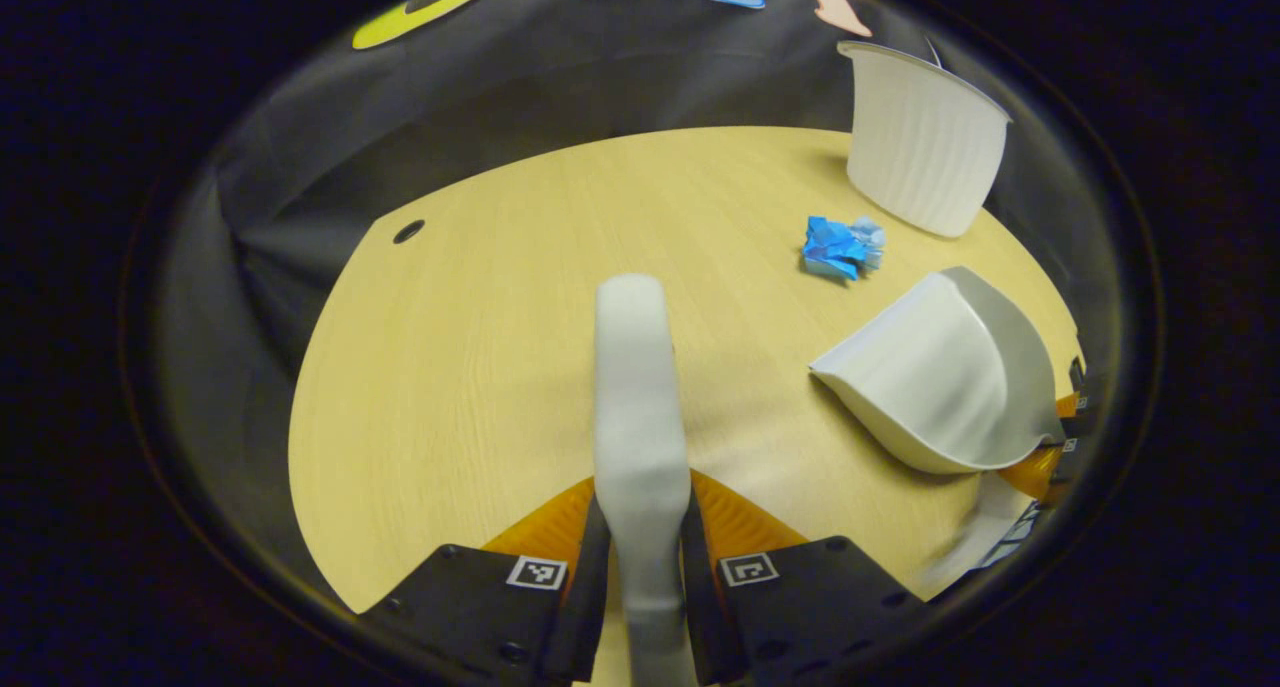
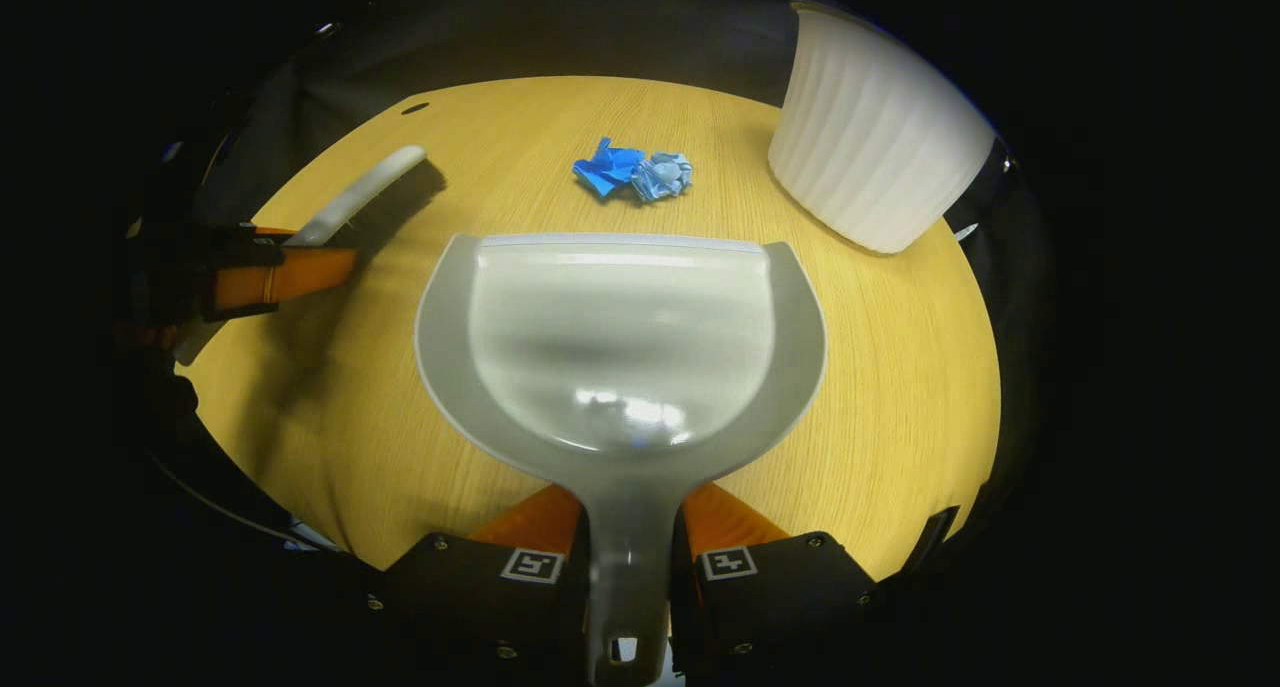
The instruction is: Pick up the small broom and dustpan from the desktop, sweep the trash into the dustpan with the broom, and then empty the trash into the garbage bin.
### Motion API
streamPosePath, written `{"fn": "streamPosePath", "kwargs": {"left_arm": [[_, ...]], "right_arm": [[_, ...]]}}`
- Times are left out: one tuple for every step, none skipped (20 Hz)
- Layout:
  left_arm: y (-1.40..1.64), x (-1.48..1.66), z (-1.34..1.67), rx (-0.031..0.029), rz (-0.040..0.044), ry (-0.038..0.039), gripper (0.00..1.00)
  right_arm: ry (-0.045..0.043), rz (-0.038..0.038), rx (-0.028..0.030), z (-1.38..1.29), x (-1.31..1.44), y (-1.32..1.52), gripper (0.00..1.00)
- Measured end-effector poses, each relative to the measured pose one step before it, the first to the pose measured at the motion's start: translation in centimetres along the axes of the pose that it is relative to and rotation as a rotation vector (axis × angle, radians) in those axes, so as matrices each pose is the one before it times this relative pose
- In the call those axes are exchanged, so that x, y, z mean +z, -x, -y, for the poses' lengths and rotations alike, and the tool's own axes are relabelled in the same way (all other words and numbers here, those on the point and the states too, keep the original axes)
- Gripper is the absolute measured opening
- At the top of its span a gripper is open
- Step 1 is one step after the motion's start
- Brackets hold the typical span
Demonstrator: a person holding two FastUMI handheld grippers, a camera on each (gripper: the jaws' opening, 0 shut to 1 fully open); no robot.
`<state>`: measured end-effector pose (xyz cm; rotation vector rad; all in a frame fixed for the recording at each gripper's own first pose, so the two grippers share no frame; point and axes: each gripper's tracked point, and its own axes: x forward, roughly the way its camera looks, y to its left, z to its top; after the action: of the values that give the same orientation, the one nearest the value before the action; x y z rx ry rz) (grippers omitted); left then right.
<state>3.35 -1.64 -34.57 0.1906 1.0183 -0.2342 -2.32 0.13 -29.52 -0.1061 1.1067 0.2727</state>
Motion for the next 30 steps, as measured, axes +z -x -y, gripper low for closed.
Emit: {"fn": "streamPosePath", "kwargs": {"left_arm": [[-0.354,0.516,0.181,-0.00722,0.00190,-0.00616,0.43],[-0.351,0.561,0.266,-0.00544,0.00079,-0.00611,0.43],[-0.529,0.611,0.132,-0.00353,-0.00040,-0.00815,0.41],[-0.518,0.628,0.175,-0.00529,0.00079,-0.01206,0.39],[-0.387,0.772,0.117,-0.00898,0.00513,-0.01304,0.40],[-0.514,0.774,0.209,-0.00719,0.00173,-0.01631,0.42],[-0.513,0.703,-0.012,-0.00542,0.00183,-0.01741,0.41],[-0.518,0.726,0.107,-0.00476,0.00166,-0.01998,0.41],[-0.371,0.775,0.104,-0.00483,0.00341,-0.01995,0.41],[-0.469,0.809,0.320,-0.00786,0.00576,-0.01844,0.41],[-0.502,0.794,0.320,-0.01018,0.00520,-0.01588,0.43],[-0.654,0.724,0.424,-0.01155,0.00425,-0.01438,0.43],[-0.641,0.735,0.403,-0.01357,0.00519,-0.01637,0.44],[-0.668,0.753,0.442,-0.01329,0.00789,-0.01733,0.44],[-0.531,0.884,0.335,-0.01695,0.00693,-0.01762,0.44],[-0.655,0.924,0.533,-0.01967,0.01064,-0.01829,0.44],[-0.675,0.765,0.515,-0.02704,0.00863,-0.01847,0.44],[-0.766,0.614,0.585,-0.02478,0.00597,-0.02152,0.44],[-0.596,0.548,0.356,-0.01816,0.00540,-0.02677,0.44],[-0.615,0.509,0.426,-0.01527,0.00523,-0.02713,0.44],[-0.386,0.411,0.484,-0.01628,0.00328,-0.02189,0.44],[-0.145,0.316,0.590,-0.01936,0.00382,-0.01359,0.44],[-0.153,0.268,0.523,-0.01781,0.00133,-0.01018,0.44],[0.212,0.261,0.281,-0.01362,0.00244,-0.00755,0.44],[0.226,0.111,0.151,-0.01492,0.00112,-0.00578,0.44],[0.734,0.062,0.188,-0.01893,-0.00062,-0.00809,0.43],[0.653,0.210,0.245,-0.02639,-0.00098,-0.01037,0.44],[0.820,0.341,0.366,-0.03297,0.00168,-0.01451,0.41],[0.700,0.477,0.419,-0.02886,0.00193,-0.02055,0.44],[0.309,0.498,0.828,-0.02602,0.00092,-0.01935,0.41]], "right_arm": [[0.01113,-0.00114,0.00001,0.450,0.092,-0.001,0.36],[0.00649,-0.00114,0.00436,0.360,0.120,-0.095,0.36],[0.00360,-0.00241,0.00628,0.365,0.146,-0.043,0.36],[0.00108,-0.00200,0.00626,0.446,0.078,-0.039,0.36],[-0.00349,-0.00202,0.00802,0.456,0.161,-0.022,0.36],[-0.00090,-0.00438,0.01464,0.374,0.093,-0.031,0.36],[0.00404,-0.00002,0.01121,0.452,0.193,0.027,0.36],[0.01559,-0.00248,0.00732,0.551,0.169,-0.116,0.36],[0.01934,-0.00311,0.00120,0.619,0.211,-0.081,0.36],[0.01441,-0.00544,0.00175,0.538,0.103,-0.091,0.36],[0.01070,-0.00287,0.00537,0.458,0.241,0.018,0.36],[0.00601,0.00007,0.00743,0.377,0.223,-0.062,0.36],[0.00556,0.00007,0.00870,0.338,0.303,-0.025,0.36],[0.00596,0.00277,0.00704,0.356,0.240,-0.201,0.36],[0.00975,0.00075,0.00838,0.286,0.279,-0.126,0.36],[0.01382,0.00021,0.00374,0.358,0.181,-0.100,0.36],[0.02299,-0.00206,0.00239,0.309,0.162,-0.039,0.36],[0.02541,-0.00145,0.00138,0.306,0.046,-0.079,0.36],[0.01571,0.00075,0.00354,0.217,0.138,-0.023,0.36],[0.00355,-0.00114,0.00573,0.036,0.020,-0.127,0.36],[0.00063,-0.00037,0.00782,-0.049,0.023,0.031,0.36],[0.00320,0.00042,0.00446,0.049,-0.024,0.069,0.36],[0.00447,0.00195,0.00165,0.071,0.014,-0.044,0.36],[0.00273,0.00112,0.00172,-0.173,0.057,0.045,0.36],[0.00123,0.00234,0.00339,-0.337,0.275,0.171,0.36],[-0.00029,0.00355,0.00620,-0.549,0.409,0.241,0.36],[0.00241,0.00508,0.00756,-0.355,0.378,0.115,0.36],[0.00587,0.00624,0.00504,-0.277,0.175,0.364,0.36],[0.00688,0.00627,0.00571,-0.133,0.314,0.567,0.36],[0.00412,0.00697,0.00483,0.002,0.183,1.346,0.36]]}}
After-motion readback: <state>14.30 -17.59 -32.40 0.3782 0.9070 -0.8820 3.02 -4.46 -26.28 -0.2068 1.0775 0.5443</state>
